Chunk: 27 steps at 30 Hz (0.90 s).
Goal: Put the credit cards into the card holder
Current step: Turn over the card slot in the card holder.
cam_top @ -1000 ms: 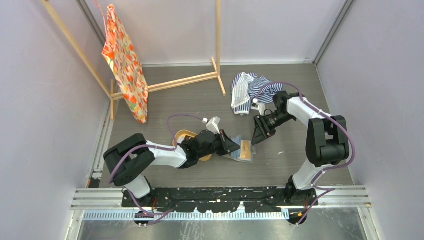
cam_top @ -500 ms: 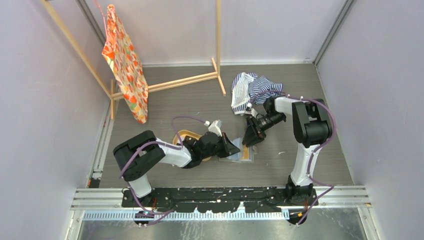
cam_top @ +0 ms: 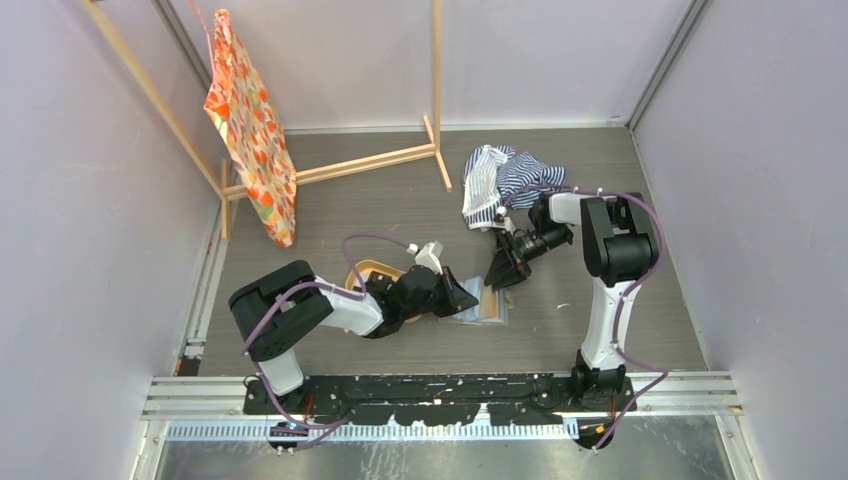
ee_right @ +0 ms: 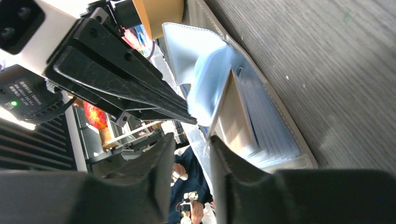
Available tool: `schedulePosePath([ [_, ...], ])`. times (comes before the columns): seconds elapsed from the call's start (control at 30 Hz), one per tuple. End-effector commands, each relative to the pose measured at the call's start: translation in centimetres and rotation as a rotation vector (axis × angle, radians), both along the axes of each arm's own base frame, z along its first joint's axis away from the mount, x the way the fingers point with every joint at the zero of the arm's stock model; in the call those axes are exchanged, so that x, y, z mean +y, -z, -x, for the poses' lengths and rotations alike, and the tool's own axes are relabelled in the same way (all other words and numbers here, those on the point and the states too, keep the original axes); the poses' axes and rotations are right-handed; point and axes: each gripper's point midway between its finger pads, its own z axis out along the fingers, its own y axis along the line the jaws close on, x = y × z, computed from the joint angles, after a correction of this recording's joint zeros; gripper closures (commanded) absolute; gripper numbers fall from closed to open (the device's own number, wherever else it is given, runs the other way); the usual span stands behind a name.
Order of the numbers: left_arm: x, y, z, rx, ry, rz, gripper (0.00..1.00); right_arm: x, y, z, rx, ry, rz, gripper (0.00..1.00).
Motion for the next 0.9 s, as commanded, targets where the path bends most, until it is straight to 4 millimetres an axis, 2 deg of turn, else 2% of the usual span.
schedulePosePath([
  [0.0,0.7,-1.7,-0.6,-0.045,-0.035,0.015,1.00,0.8,-0.2,-0.3,-0.003,-0.022,-0.003,0.66],
  [0.17,2.4,-1.5,-0.6,-0.039,-0.072,-0.035,1.00,0.1,1.3,-1.0,-0.039,-0.020,0.096,0.87],
  [0.3,3.8,-1.1,-0.6,-0.033,-0.089,-0.088,1.00,-0.8,1.7,-1.8,-0.129,-0.022,0.186,0.94],
  [0.43,5.4,-0.5,-0.6,-0.012,-0.102,-0.158,0.95,-1.6,1.4,-2.5,-0.220,-0.034,0.240,0.95],
  [0.73,7.9,-0.9,-0.9,-0.014,-0.094,-0.288,0.65,-3.7,1.0,-2.9,-0.328,-0.104,0.329,0.95],
  [0.8,8.3,-1.5,-1.3,-0.033,-0.087,-0.307,0.62,-4.1,1.0,-2.9,-0.336,-0.108,0.347,0.95],
  [0.83,8.8,-3.7,-1.8,-0.107,-0.057,-0.319,0.59,-4.5,1.0,-2.9,-0.349,-0.118,0.361,0.90],
  [0.87,8.9,-4.7,-1.9,-0.143,-0.037,-0.315,0.58,-4.5,0.9,-2.9,-0.351,-0.119,0.361,0.88],
])
